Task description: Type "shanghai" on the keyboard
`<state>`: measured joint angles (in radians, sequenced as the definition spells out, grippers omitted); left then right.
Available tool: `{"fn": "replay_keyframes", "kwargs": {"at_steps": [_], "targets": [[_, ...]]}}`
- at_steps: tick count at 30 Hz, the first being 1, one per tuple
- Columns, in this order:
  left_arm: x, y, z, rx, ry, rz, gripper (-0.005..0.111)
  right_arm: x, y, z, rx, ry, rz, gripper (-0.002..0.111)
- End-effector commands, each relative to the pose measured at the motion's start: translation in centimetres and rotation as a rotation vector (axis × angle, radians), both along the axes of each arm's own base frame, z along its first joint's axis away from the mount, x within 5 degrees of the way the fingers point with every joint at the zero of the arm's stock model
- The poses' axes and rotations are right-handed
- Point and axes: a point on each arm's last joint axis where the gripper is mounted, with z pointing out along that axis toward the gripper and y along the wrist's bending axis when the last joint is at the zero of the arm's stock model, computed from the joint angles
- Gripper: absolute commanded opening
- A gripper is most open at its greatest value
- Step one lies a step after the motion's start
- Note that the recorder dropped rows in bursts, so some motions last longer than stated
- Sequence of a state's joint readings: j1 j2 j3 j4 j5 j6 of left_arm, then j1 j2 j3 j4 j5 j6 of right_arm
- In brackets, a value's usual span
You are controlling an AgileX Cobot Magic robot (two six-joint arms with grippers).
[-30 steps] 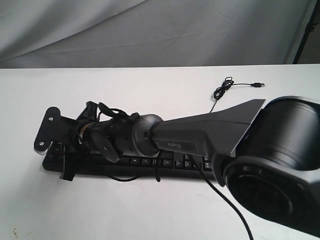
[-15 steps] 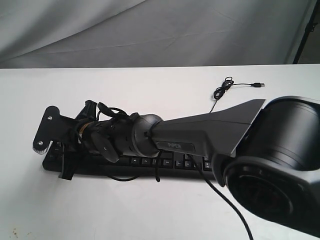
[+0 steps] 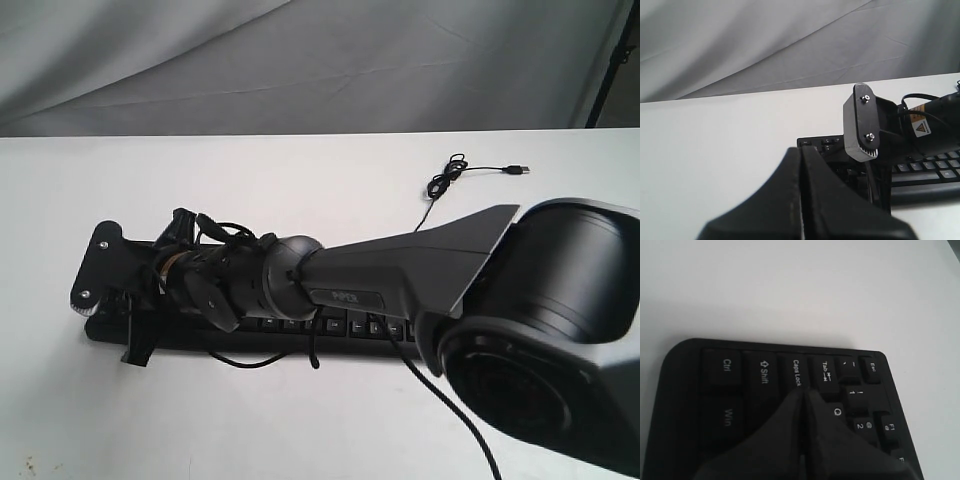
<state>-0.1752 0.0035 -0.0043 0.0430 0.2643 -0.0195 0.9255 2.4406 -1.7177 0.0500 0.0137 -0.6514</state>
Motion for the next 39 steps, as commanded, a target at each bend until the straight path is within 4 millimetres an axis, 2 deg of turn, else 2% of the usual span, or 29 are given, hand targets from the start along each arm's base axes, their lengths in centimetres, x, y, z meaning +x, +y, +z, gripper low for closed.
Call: {"fn": "replay_keyframes", "kwargs": {"at_steps": [1,18,21,25,30,36,39], "targets": [[0.0,0.0,-0.1,0.002,-0.002,-0.003,0.000,0.8,-0.5,0.3,0.000,-0.007,-0.013,0.000],[0.0,0.0,-0.1,0.002,-0.002,-0.003,0.000,0.8,-0.6,0.3,-0.006,-0.002,-0.013,0.000],[0.0,0.0,-0.1,0.002,-0.002,-0.003,0.000,0.8,-0.5,1.4,-0.002,-0.018,-0.006,0.000],[0.0,0.0,-0.1,0.002,-0.002,-0.003,0.000,0.6,-0.8,4.3,-0.013,-0.034,0.010,0.000],[0.0,0.0,-0.1,0.002,-0.002,-0.003,0.000,0.2,-3.3,5.9,-0.047,-0.022,-0.006,0.000],[0.0,0.0,-0.1,0.002,-0.002,-0.003,0.000,0.3,-9.4,6.3,-0.067,0.014,-0.101,0.000],[0.0,0.0,-0.1,0.002,-0.002,-0.003,0.000,0.3,-11.5,5.8,-0.040,0.026,-0.157,0.000]]}}
